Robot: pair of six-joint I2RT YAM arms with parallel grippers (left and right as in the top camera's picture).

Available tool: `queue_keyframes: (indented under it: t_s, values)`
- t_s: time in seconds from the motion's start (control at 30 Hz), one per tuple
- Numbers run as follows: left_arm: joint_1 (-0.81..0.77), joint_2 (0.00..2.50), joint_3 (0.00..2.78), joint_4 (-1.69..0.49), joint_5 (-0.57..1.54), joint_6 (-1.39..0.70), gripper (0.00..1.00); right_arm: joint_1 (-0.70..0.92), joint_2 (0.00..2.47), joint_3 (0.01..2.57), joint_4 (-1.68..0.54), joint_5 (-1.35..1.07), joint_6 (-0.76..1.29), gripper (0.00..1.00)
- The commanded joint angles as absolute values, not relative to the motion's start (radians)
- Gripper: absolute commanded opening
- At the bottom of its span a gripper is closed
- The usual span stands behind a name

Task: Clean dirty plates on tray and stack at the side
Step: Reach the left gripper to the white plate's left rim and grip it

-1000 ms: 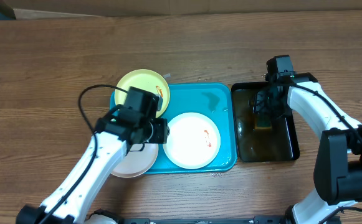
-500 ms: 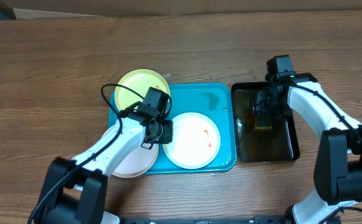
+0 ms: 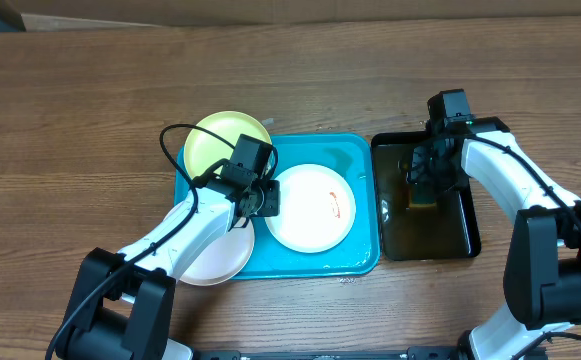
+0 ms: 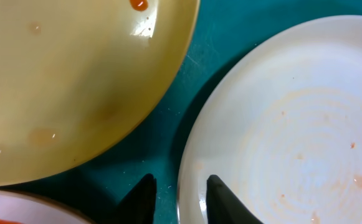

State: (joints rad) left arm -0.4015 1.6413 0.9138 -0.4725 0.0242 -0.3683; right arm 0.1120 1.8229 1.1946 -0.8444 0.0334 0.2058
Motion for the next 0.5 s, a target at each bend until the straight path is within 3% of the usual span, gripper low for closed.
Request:
queue_keyframes:
  t_s: [0.0,0.13,0.23,0.47]
  values:
    - [-0.402,1.647,0.935,-0.495,0.021,-0.371,0.31,0.117,1.824,1.196,-0.847,0.036,0.205,0.58]
    - [-0.402,1.647,0.935,-0.546,0.030,-0.371,0.32,0.117,1.824,1.196,-0.847,0.036,0.205,0.58]
    - [-0.402,1.647,0.935,-0.552,0.026,-0.371,0.40,0.117,1.824,1.188,-0.850,0.035,0.206,0.57]
    - [-0.402,1.647,0.934,-0.545,0.026,-0.371,0.39,0.117,1.824,1.121,-0.797,0.001,0.205,0.53]
